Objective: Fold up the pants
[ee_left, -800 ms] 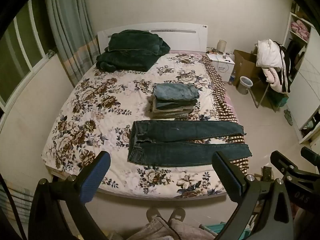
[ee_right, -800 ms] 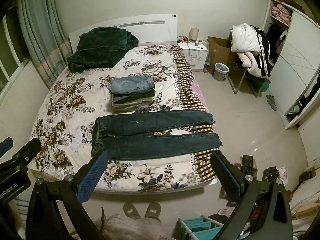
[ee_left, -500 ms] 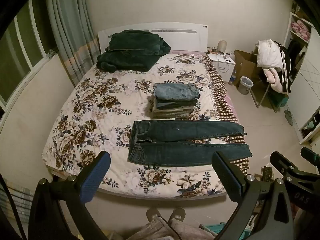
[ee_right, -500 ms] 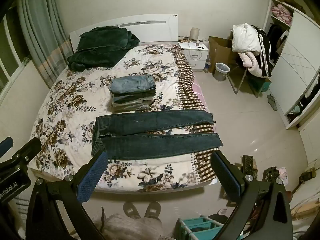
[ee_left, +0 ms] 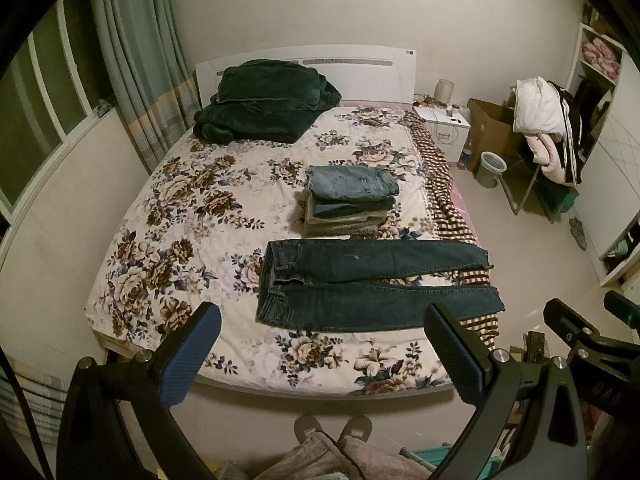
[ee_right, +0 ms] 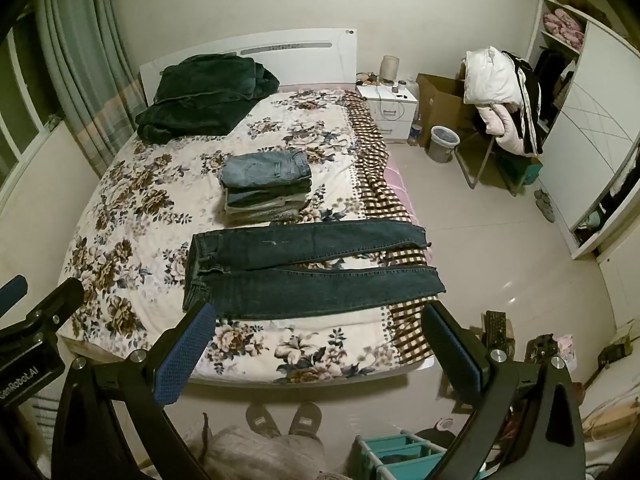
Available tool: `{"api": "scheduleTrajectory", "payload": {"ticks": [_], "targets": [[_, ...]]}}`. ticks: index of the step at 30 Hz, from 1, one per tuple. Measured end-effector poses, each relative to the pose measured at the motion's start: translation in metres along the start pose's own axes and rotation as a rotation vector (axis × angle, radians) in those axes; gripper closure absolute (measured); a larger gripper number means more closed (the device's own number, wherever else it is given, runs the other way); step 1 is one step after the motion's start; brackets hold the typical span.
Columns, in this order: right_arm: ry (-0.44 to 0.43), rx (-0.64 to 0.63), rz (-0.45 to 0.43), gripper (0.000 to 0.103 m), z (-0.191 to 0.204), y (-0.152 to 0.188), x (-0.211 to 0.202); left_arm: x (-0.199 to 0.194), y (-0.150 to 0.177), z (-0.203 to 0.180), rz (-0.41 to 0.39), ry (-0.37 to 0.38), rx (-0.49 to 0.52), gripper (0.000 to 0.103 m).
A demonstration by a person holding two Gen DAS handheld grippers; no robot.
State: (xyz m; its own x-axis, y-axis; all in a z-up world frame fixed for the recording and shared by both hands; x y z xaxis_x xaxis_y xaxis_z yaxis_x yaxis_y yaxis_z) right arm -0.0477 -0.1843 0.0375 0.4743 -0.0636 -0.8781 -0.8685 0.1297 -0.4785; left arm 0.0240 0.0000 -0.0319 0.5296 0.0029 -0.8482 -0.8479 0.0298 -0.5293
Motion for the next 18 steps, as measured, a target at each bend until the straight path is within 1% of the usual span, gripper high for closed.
{"api": "scheduleTrajectory", "payload": {"ticks": [18], "targets": [[0.0, 0.0, -0.001, 0.0, -0.0012, 0.0024, -0.0012, 0.0002, -0.0003, 0.0009, 0.0, -0.005, 0.008, 0.0]]}}
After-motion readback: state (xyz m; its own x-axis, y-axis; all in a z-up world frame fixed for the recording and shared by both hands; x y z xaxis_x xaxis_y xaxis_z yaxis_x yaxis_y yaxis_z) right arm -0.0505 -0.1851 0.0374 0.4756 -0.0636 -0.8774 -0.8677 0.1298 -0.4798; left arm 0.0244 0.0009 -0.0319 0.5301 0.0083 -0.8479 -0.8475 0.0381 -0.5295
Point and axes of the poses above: each gripper's, at about its wrist camera, not at the fingertips, and x roughly the way its jaws point, z to its left, y to its underside, the point moved 4 cm from there along x, roughly the way its jaws point, and after that the axes turned 5 degrees about z, right-handed, at the moved point
